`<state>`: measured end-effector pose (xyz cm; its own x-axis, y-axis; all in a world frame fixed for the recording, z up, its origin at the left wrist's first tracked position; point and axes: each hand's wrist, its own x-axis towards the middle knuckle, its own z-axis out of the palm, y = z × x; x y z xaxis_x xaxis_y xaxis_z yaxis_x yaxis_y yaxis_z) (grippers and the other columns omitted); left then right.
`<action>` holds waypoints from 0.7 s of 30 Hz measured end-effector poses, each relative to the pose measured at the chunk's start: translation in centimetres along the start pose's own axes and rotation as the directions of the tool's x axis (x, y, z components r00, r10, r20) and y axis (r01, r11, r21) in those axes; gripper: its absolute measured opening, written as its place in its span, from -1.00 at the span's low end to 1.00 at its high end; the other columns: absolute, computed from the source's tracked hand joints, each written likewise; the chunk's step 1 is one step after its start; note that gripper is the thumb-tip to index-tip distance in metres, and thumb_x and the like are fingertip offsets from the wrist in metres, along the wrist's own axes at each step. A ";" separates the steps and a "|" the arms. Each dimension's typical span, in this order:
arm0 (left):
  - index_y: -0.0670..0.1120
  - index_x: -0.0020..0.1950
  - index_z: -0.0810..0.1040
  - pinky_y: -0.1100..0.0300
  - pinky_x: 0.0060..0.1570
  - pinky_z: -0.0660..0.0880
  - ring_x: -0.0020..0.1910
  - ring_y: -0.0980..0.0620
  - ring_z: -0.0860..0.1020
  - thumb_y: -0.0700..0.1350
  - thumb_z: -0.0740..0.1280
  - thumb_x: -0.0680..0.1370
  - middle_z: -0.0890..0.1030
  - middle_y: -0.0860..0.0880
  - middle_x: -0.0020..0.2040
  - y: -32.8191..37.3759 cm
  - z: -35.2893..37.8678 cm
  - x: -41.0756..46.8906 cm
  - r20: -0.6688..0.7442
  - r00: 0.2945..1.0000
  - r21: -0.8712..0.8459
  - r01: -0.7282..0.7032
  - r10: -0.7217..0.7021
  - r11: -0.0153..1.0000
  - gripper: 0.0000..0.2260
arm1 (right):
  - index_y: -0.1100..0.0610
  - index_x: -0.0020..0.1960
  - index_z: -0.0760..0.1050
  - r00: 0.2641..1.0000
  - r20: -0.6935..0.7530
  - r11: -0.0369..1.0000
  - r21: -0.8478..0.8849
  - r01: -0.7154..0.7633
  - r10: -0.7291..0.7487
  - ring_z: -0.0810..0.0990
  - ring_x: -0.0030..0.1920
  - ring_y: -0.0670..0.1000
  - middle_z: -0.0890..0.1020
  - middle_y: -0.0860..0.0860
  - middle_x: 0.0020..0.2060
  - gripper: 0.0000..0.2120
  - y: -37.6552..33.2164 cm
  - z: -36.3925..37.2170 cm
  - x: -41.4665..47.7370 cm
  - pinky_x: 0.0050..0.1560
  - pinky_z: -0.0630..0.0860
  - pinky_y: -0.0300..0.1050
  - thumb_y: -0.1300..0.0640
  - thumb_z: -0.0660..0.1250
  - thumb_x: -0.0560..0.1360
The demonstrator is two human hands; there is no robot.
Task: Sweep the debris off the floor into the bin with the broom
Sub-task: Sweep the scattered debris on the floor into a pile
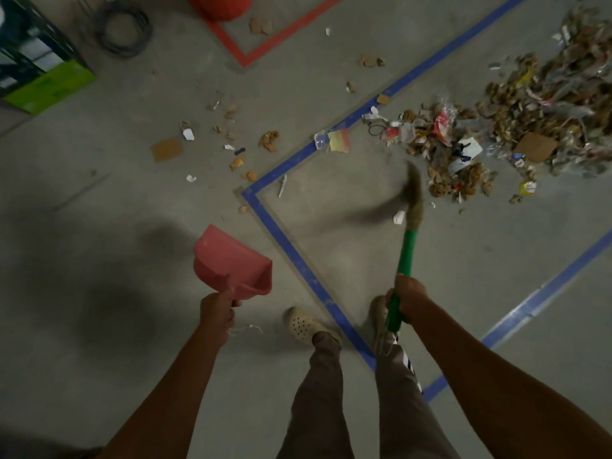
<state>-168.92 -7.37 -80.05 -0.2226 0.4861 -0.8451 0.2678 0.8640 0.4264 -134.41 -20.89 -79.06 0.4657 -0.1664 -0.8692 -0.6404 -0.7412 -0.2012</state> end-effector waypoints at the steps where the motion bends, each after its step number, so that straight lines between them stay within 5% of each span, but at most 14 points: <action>1: -0.22 -0.17 0.50 0.37 -0.62 0.17 -0.62 0.14 0.26 -0.01 0.33 0.61 0.53 -0.13 -0.29 0.1 0.0 0.0 0.008 1.000 0.004 -0.001 0.001 1.000 -0.70 | 0.23 -0.06 0.42 1.000 -0.019 1.000 0.007 0.009 -0.009 0.49 -0.43 0.06 0.53 0.13 -0.32 -0.77 -0.2 -0.7 -0.2 -0.42 0.50 -0.10 0.06 0.22 0.63; 7: -0.20 -0.19 0.50 0.36 -0.62 0.14 -0.64 0.14 0.23 0.10 0.35 0.59 0.51 -0.12 -0.29 1.1 -0.5 -1.2 0.019 1.000 0.008 -0.014 0.014 1.000 -0.63 | 0.26 -0.09 0.49 0.980 -0.015 0.978 -0.076 0.196 -0.198 0.52 -0.41 0.09 0.56 0.14 -0.36 -0.69 0.5 -2.1 -4.5 -0.19 0.56 0.05 0.01 0.23 0.63; 11: -0.19 -0.21 0.50 0.36 -0.63 0.14 -0.63 0.13 0.23 0.07 0.35 0.59 0.51 -0.10 -0.33 1.5 -1.8 -2.1 0.003 1.000 -0.070 -0.026 0.026 0.997 -0.64 | 0.22 -0.10 0.45 0.953 0.132 0.936 -0.192 0.294 -0.273 0.49 -0.46 0.05 0.54 0.11 -0.40 -0.72 0.8 -0.1 -9.1 -0.46 0.48 -0.12 0.03 0.21 0.65; 17: -0.19 -0.27 0.47 0.37 -0.64 0.13 -0.68 0.15 0.23 0.09 0.38 0.57 0.47 -0.09 -0.39 1.0 -4.6 -2.3 -0.071 0.997 -0.156 -0.013 0.002 0.988 -0.61 | 0.21 -0.06 0.50 0.860 0.422 0.792 -0.399 0.461 -0.288 0.53 -0.46 0.03 0.57 0.08 -0.41 -0.68 2.4 6.1 -12.4 -0.30 0.56 -0.05 -0.05 0.23 0.63; 21: -0.16 -0.24 0.44 0.41 -0.64 0.12 -0.70 0.17 0.23 -0.06 0.32 0.60 0.48 -0.11 -0.33 -0.3 -6.5 -1.0 -0.111 0.992 -0.242 0.026 -0.055 0.970 -0.72 | 0.15 -0.19 0.45 0.797 0.550 0.669 -0.498 0.552 -0.248 0.51 -0.50 -0.01 0.53 0.04 -0.45 -0.70 3.3 10.8 -13.1 -0.42 0.53 -0.12 -0.03 0.27 0.61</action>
<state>-174.86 -7.30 -77.24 -0.3397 0.4495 -0.8261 0.0269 0.8827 0.4692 -149.20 -14.15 -73.26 0.1944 0.4090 -0.8916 0.1320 -0.9116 -0.3894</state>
